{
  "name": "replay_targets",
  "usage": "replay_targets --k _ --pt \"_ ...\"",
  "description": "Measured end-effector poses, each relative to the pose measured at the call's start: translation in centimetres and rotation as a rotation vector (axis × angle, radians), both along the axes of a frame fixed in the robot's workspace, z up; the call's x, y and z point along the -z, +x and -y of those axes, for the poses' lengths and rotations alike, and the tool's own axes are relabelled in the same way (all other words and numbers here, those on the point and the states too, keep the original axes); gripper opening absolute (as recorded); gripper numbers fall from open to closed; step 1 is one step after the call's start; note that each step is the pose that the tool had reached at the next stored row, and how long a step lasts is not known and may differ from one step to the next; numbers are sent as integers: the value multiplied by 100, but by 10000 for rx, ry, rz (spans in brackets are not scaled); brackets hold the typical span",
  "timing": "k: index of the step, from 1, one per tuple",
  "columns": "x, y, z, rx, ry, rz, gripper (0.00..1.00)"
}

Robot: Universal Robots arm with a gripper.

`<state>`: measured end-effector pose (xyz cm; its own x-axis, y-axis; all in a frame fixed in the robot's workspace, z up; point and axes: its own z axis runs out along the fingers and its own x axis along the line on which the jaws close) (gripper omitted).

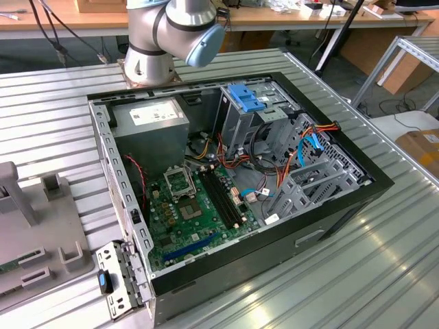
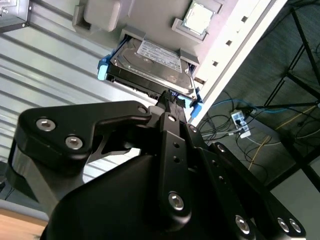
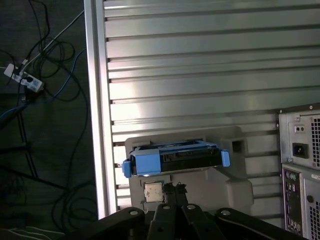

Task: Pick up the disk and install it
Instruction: 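Reach for the disk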

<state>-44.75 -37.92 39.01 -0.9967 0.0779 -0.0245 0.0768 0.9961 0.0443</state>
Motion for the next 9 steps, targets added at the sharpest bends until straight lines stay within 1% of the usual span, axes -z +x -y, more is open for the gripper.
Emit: replay_targets --k 3,5,6,9 --pt "4 -23 -5 0 -10 0 11" --pt "6 -50 -17 0 -29 0 11" --pt "8 -77 -38 0 -41 0 11" --pt "12 -98 -68 0 -47 1 11"
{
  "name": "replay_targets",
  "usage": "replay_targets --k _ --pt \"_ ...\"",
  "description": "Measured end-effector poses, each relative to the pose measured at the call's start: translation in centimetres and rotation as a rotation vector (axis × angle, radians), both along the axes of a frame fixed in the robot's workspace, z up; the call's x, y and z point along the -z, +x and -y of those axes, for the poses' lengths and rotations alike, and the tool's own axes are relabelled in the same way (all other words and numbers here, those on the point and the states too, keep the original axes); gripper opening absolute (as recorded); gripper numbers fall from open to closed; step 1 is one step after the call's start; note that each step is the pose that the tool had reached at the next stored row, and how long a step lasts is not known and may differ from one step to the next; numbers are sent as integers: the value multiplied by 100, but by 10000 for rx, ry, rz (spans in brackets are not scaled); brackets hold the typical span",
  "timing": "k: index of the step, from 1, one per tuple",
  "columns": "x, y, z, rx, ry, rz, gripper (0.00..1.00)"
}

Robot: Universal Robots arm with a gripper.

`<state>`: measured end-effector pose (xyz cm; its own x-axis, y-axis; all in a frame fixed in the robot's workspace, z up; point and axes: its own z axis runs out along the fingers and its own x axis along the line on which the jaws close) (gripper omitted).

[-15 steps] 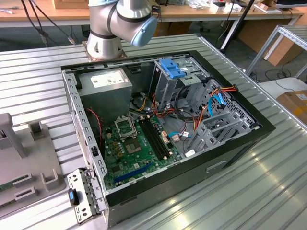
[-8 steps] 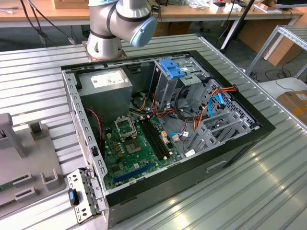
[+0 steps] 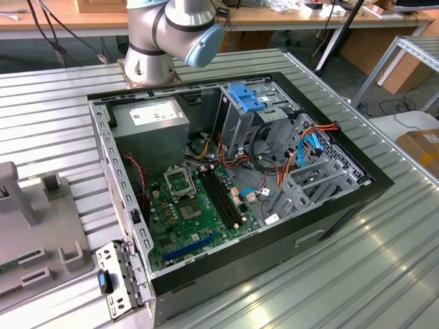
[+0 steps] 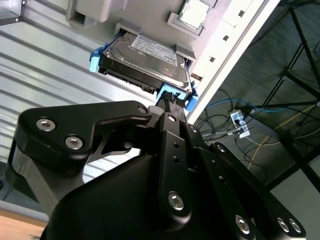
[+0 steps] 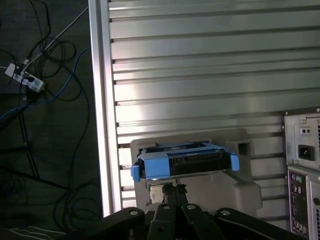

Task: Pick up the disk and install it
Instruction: 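Reach for the disk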

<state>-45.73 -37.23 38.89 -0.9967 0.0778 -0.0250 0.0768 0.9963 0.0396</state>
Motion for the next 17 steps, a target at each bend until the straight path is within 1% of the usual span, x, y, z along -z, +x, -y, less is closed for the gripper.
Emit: replay_targets --k 3,4,5,9,13,17 --pt "4 -13 -46 1 -2 0 11" --pt "8 -16 -71 0 -3 -1 11" --pt "11 -17 -78 1 -2 1 11" --pt "16 -23 -80 0 -19 -2 11" --pt "27 -50 -80 0 -47 -1 11" --pt "27 -53 -81 0 -50 -2 11"
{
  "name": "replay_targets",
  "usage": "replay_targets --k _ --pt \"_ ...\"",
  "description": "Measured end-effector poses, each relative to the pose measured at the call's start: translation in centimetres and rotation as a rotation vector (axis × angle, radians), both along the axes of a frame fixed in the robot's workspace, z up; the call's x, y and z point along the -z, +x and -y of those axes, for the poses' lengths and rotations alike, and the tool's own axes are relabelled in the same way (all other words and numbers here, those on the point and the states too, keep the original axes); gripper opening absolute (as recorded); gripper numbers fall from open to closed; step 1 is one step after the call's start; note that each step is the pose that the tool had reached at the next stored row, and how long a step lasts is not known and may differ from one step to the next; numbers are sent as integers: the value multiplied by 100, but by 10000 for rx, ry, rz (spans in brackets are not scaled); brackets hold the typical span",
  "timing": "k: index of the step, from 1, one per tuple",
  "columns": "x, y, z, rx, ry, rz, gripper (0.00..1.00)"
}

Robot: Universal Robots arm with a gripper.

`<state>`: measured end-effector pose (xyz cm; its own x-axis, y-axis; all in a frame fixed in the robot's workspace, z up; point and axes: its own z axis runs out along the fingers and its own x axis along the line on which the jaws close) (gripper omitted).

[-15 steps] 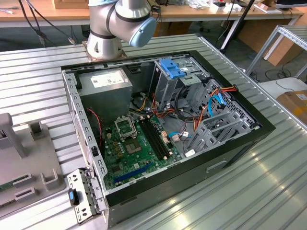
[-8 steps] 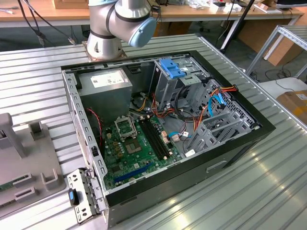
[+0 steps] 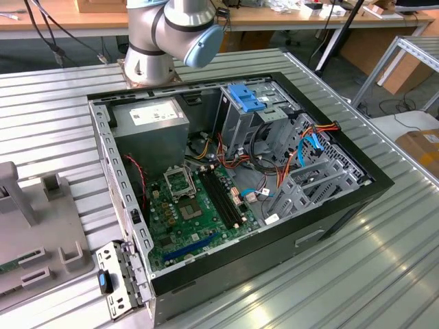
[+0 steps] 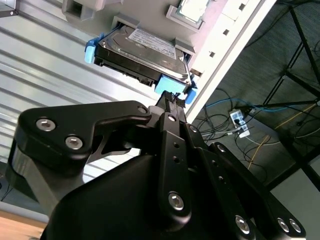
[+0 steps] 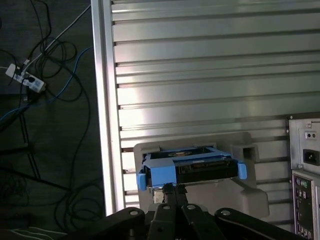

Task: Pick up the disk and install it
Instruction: 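Reach for the disk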

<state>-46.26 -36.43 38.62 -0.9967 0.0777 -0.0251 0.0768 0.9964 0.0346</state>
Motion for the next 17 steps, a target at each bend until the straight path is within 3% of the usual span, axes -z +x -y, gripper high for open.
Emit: replay_targets --k 7,17 --pt "42 -1 9 0 1 1 11" --pt "47 -15 14 0 0 0 11"
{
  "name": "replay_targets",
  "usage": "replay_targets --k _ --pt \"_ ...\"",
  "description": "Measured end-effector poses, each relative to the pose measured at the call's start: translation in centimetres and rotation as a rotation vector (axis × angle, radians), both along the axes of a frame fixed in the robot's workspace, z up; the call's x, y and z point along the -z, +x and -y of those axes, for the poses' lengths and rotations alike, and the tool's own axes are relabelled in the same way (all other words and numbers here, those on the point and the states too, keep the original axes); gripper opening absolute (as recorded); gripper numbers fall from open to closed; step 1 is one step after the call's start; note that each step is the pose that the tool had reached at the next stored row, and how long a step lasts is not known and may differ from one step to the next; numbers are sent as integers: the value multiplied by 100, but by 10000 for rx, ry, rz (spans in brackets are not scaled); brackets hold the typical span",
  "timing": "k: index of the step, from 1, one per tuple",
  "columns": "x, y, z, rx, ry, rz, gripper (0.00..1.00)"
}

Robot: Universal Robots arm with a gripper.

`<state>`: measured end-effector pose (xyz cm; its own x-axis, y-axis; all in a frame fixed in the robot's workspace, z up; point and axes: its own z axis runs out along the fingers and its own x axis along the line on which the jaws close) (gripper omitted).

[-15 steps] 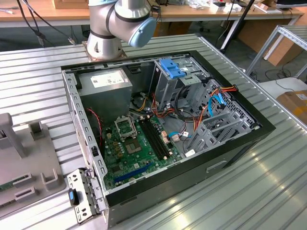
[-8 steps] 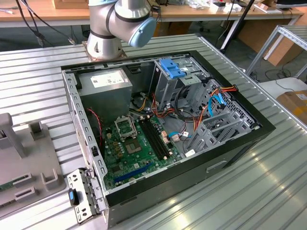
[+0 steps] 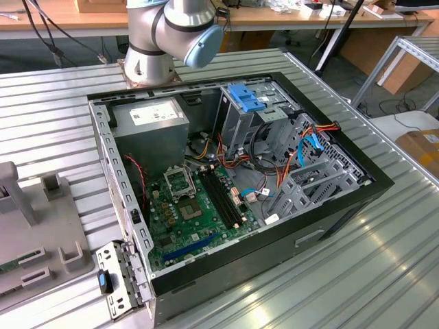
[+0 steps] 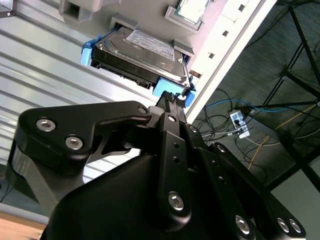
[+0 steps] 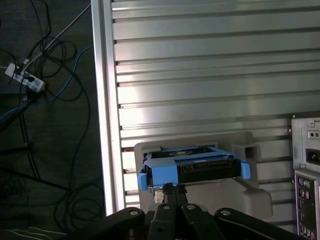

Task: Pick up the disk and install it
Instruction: 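Reach for the disk, then pick up the disk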

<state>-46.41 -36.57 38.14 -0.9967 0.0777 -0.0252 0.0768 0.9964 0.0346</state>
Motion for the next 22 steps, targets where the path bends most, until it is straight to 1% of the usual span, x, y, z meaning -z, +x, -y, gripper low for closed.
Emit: replay_targets --k 3,9,16,22 --pt "23 -1 0 0 1 2 11" --pt "28 -2 0 0 0 0 11" --pt "66 -2 0 0 0 0 11" --pt "68 -1 0 0 0 0 11"
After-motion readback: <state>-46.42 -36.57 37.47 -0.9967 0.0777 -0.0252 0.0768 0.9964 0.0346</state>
